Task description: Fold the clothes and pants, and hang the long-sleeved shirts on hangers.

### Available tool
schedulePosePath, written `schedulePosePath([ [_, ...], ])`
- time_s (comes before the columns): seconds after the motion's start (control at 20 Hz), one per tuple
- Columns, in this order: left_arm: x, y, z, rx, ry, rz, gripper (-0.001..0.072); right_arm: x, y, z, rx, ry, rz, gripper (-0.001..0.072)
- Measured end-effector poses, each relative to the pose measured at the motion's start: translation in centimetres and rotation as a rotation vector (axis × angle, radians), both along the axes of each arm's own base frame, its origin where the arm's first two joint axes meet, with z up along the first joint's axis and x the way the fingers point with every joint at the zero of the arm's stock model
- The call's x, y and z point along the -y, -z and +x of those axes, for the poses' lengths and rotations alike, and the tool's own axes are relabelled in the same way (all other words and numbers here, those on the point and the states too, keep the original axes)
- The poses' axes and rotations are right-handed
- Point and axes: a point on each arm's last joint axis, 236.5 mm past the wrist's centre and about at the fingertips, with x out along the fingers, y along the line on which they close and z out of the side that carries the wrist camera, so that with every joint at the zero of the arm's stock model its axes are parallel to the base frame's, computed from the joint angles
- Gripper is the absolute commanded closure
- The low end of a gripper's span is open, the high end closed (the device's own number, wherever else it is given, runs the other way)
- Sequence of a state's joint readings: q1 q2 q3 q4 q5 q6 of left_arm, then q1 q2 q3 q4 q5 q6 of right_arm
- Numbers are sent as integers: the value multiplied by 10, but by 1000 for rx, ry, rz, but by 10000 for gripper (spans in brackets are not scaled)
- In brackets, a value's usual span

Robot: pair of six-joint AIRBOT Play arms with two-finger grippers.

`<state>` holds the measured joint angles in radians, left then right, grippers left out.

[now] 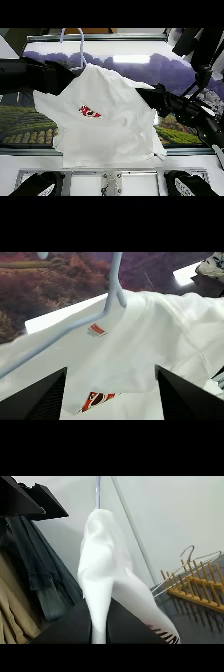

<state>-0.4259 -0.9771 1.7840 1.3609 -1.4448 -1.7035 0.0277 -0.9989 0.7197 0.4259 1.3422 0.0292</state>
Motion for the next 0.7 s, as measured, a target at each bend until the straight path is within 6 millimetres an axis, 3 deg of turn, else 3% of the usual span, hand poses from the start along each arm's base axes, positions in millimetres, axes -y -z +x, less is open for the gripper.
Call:
schedulePosePath([
  [0.2, -3, -33, -5, 96, -8, -50, 123, 0, -1, 0, -1, 1, 4, 696],
  [0.25, -4, -39, -6, 114, -10, -59, 212, 0, -1, 0, -1, 1, 5, 696],
  [0.35, -7, -51, -9, 147, -13, -71, 644, 2, -4, 2, -1, 7, 21, 696],
  [0.4, -9, -54, -9, 158, -18, -70, 691, 6, -10, 3, 7, 20, 42, 696],
  [0.55, -16, -58, -6, 180, -43, -52, 691, 28, -37, 12, 70, 102, 84, 696],
  [0.7, -23, -59, -3, 193, -65, -33, 691, 67, -71, 24, 165, 261, 43, 696],
])
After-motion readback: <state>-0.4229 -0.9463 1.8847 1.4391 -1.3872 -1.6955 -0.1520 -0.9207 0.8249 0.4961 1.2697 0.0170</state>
